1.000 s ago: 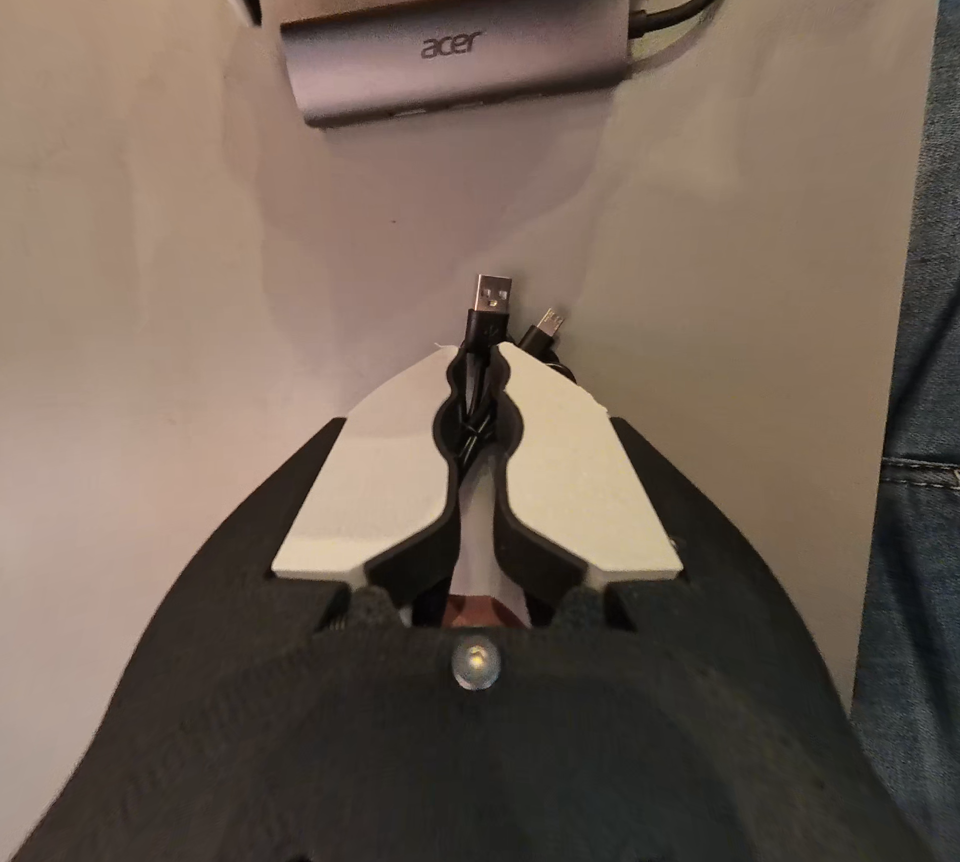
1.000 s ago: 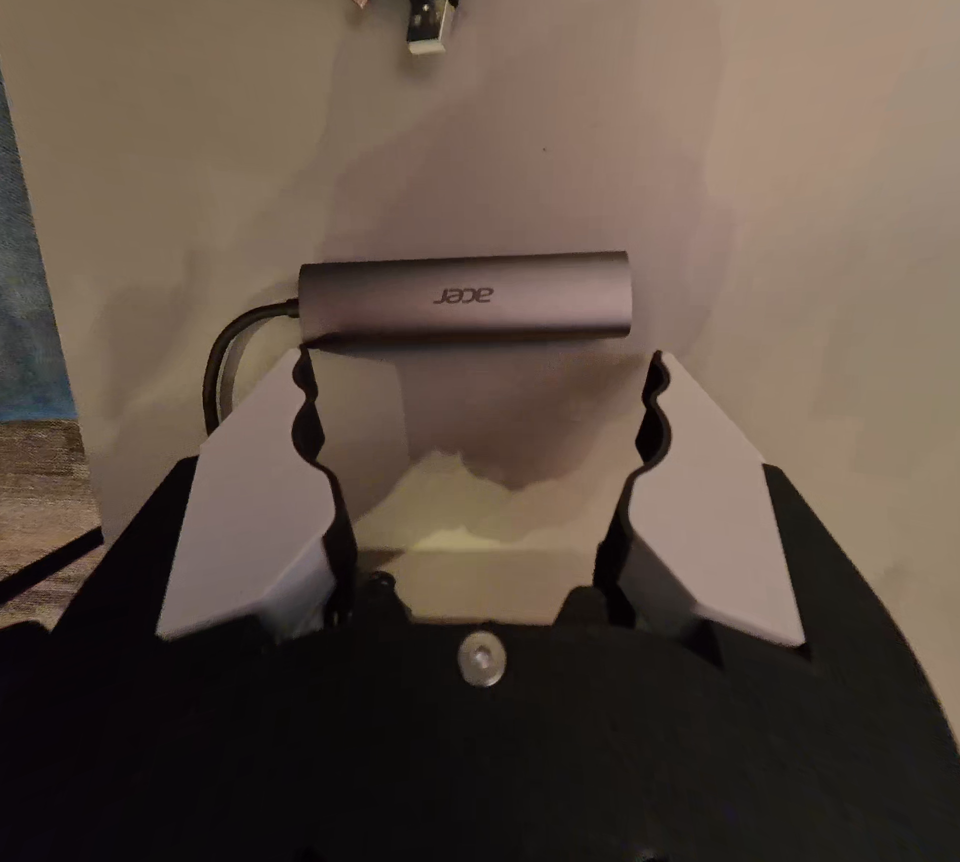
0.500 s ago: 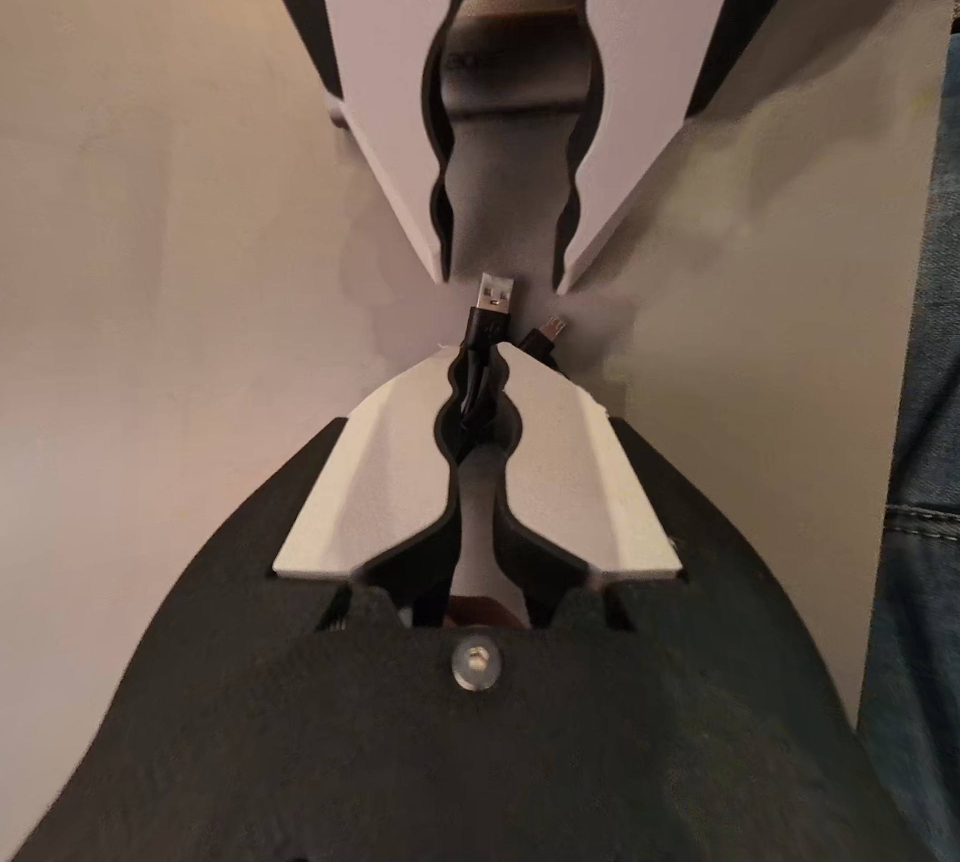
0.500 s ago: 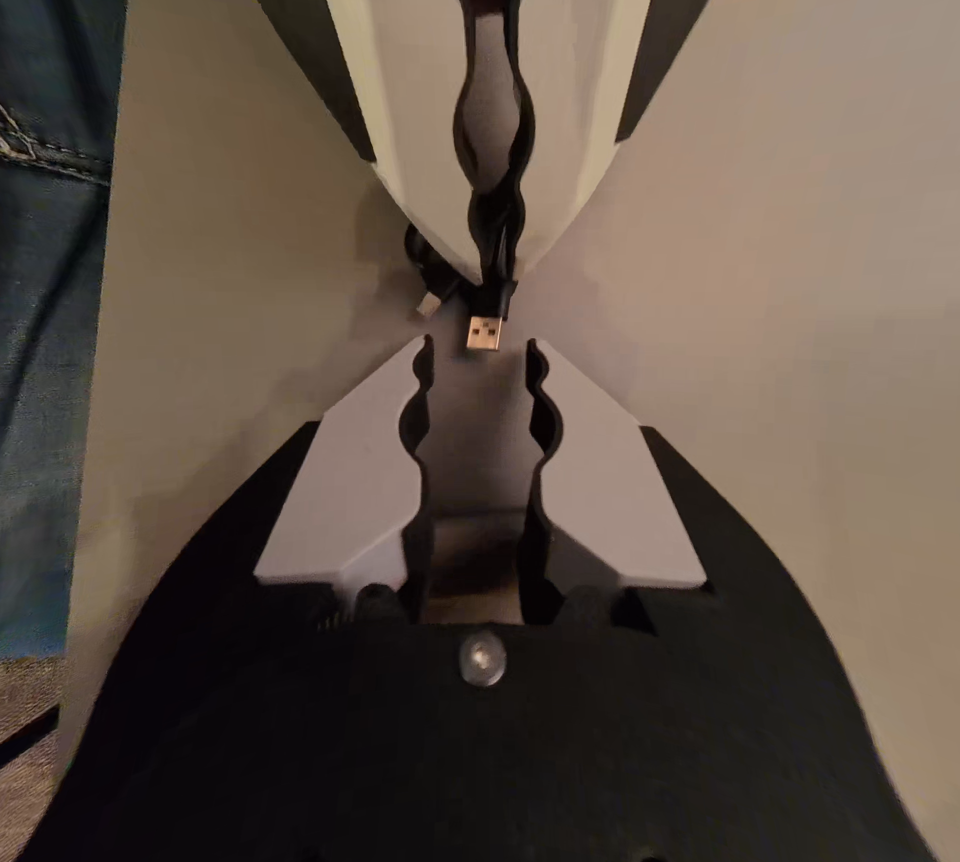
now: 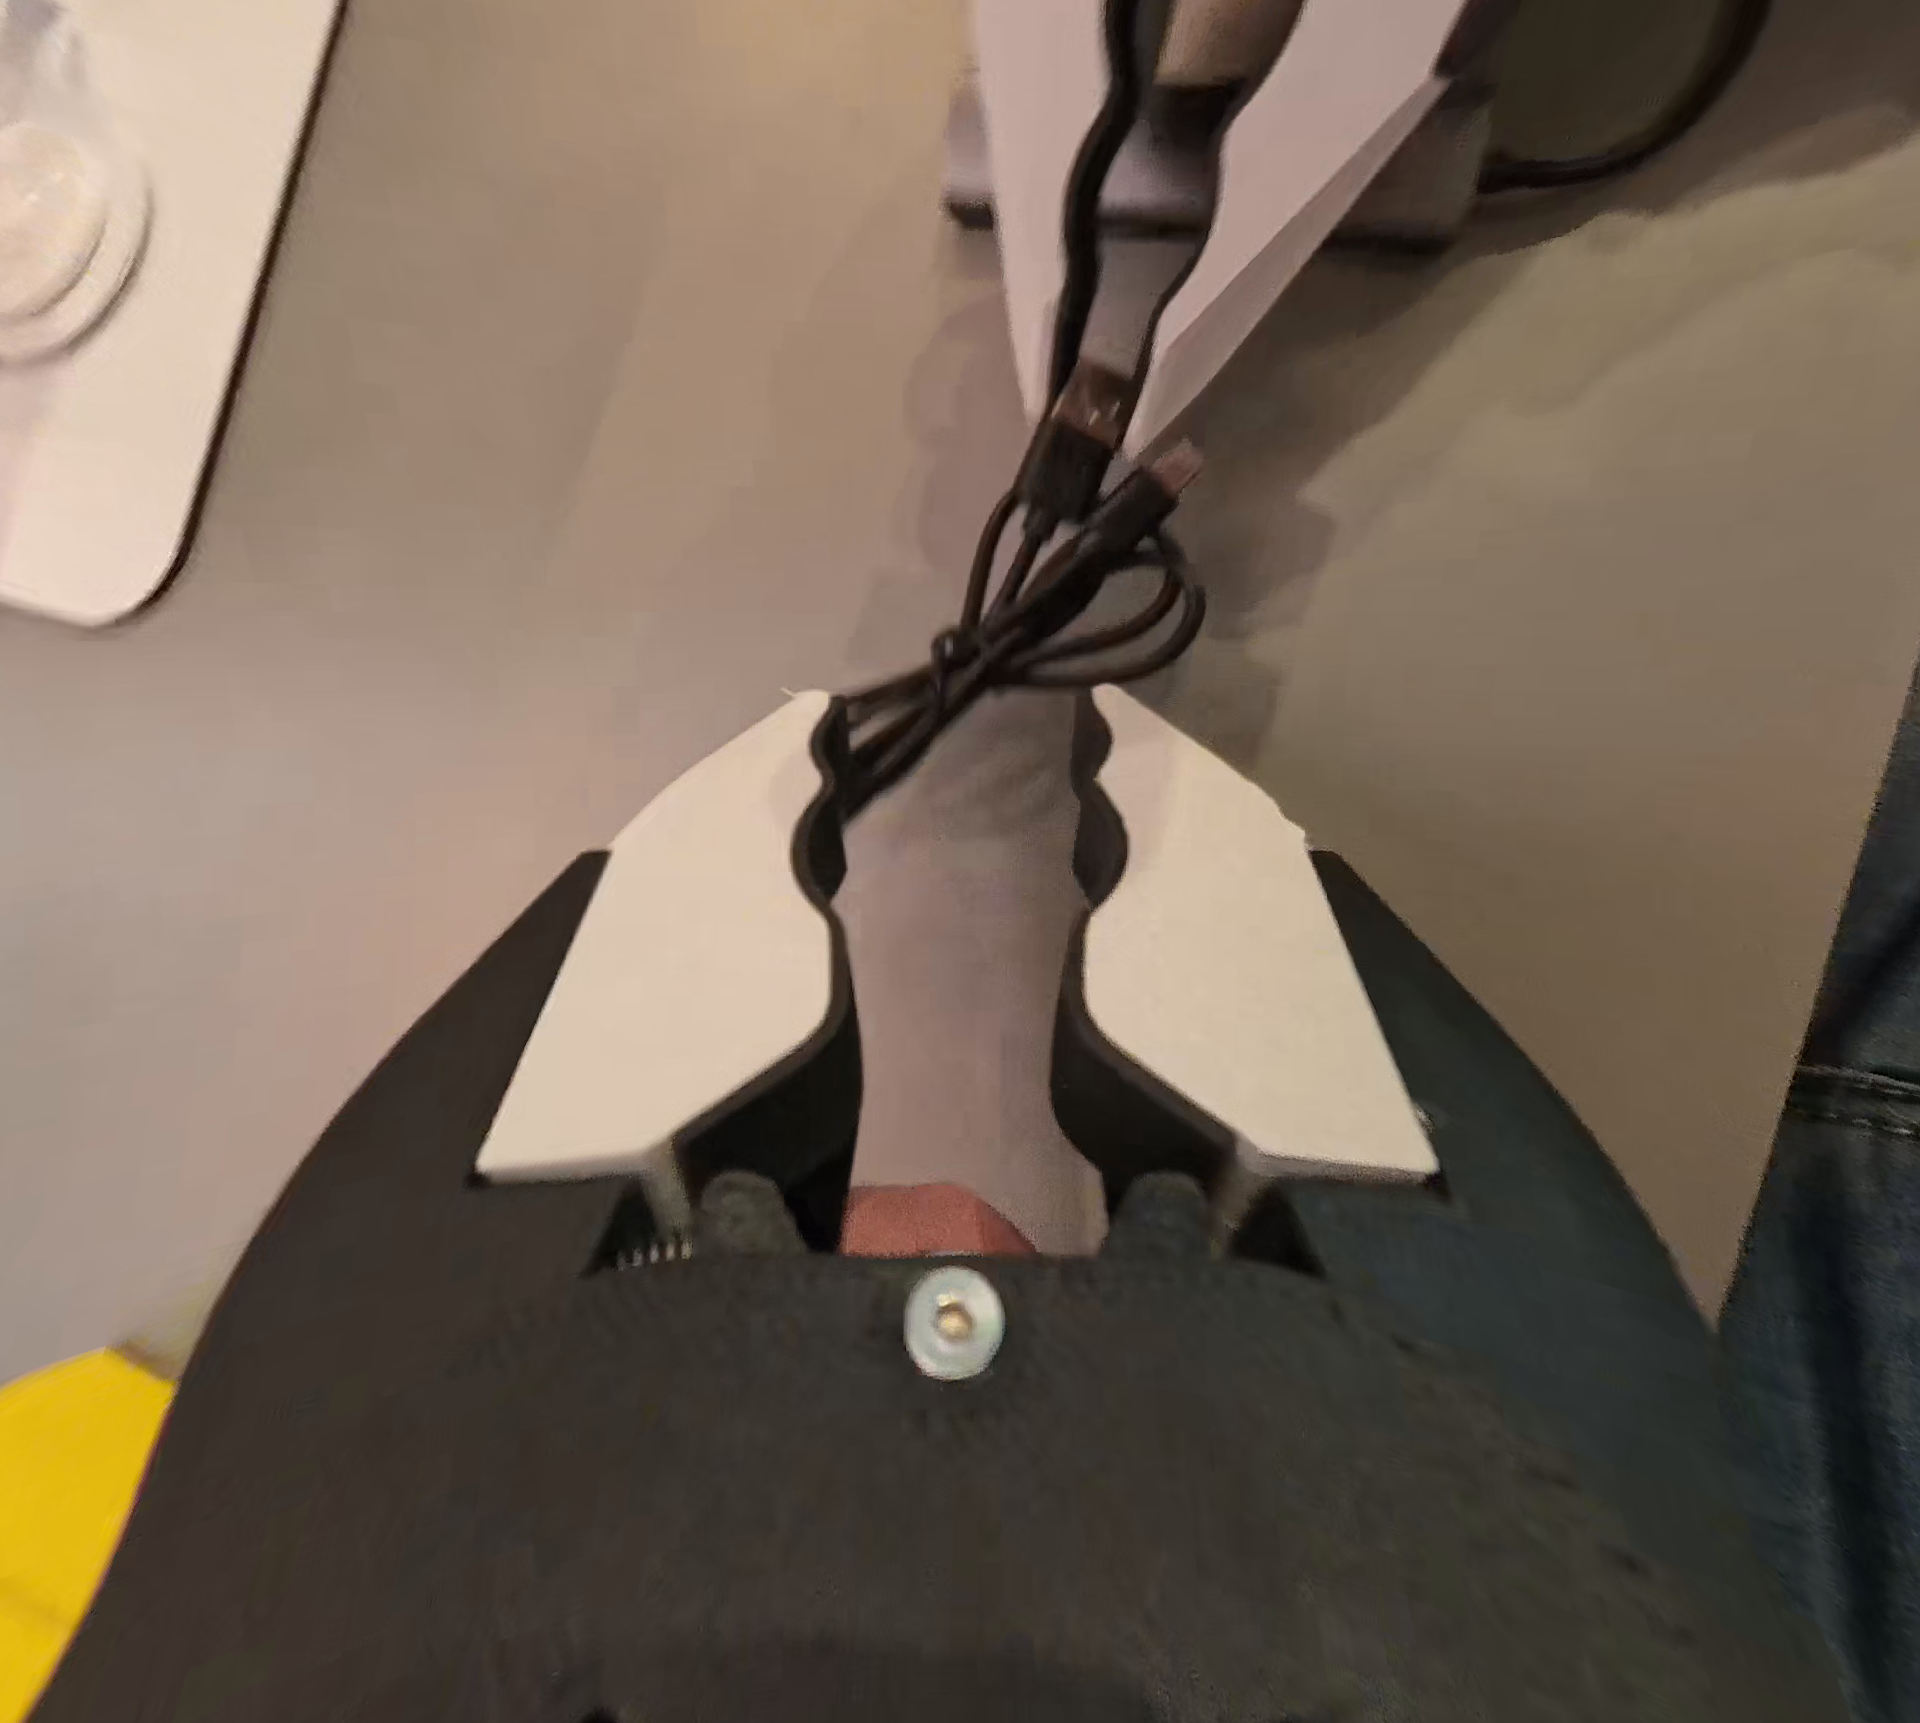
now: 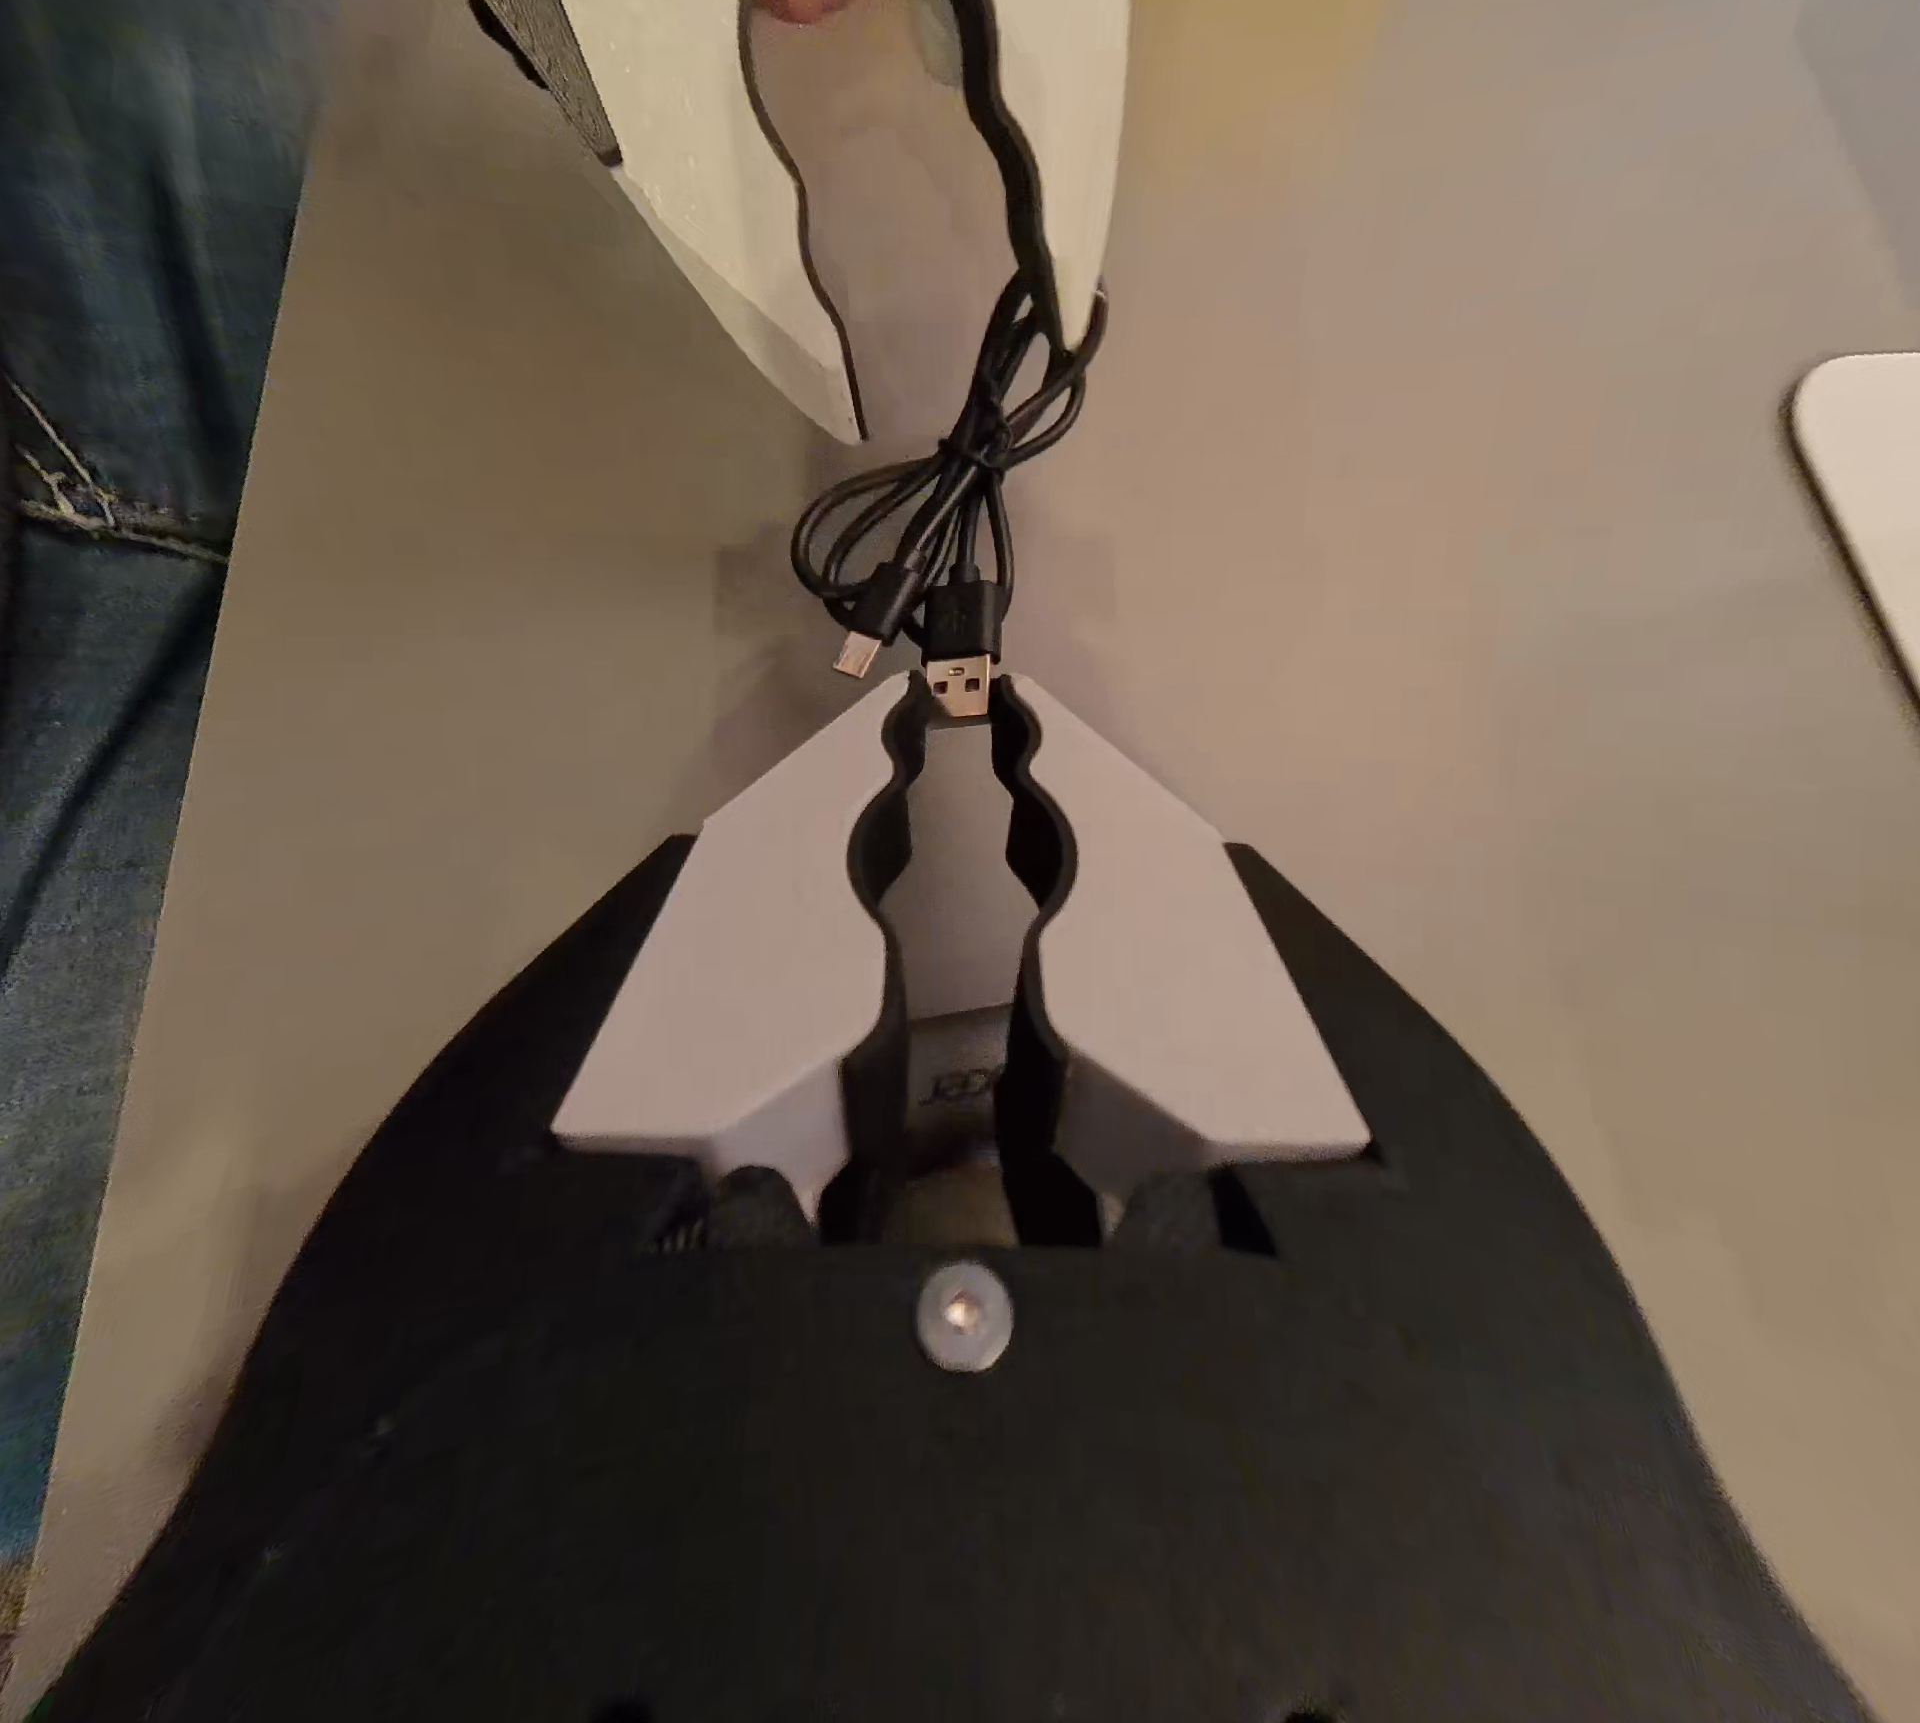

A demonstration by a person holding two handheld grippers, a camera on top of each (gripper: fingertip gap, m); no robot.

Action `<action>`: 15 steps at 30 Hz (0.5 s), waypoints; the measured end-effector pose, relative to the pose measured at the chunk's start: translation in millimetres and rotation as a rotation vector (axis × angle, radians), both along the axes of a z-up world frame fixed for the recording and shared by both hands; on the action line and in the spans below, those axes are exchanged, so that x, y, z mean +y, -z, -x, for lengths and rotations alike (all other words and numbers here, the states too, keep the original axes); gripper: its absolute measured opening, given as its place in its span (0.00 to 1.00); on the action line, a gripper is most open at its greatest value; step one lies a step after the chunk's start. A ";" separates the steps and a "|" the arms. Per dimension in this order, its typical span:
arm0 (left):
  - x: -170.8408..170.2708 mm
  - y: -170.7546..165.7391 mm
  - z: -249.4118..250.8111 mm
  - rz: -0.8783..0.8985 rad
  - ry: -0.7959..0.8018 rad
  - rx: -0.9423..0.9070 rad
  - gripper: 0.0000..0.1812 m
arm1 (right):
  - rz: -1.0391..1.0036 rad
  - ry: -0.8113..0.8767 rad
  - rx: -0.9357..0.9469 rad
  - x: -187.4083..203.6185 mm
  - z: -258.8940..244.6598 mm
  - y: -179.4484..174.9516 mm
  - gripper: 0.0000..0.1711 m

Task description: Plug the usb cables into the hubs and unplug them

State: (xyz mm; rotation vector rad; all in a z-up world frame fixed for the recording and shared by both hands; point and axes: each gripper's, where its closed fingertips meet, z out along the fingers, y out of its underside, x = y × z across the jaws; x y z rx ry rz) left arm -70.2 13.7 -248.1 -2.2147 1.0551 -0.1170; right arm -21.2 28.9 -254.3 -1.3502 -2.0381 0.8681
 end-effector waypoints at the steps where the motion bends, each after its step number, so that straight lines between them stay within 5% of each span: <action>1: -1.9 -2.5 4.9 0.008 -0.037 -0.018 0.23 | 0.005 0.015 0.023 2.0 0.2 -4.5 0.06; 9: -5.9 -28.8 7.9 0.011 -0.342 -0.457 0.36 | 0.018 0.154 0.228 13.1 2.4 -40.7 0.06; 13: 3.5 -43.4 -25.5 0.076 -0.338 -0.773 0.32 | 0.025 0.155 0.309 4.7 5.5 -56.0 0.06; 15: 10.4 -49.4 -35.4 0.070 -0.332 -0.869 0.18 | 0.019 0.161 0.323 1.2 7.4 -58.4 0.06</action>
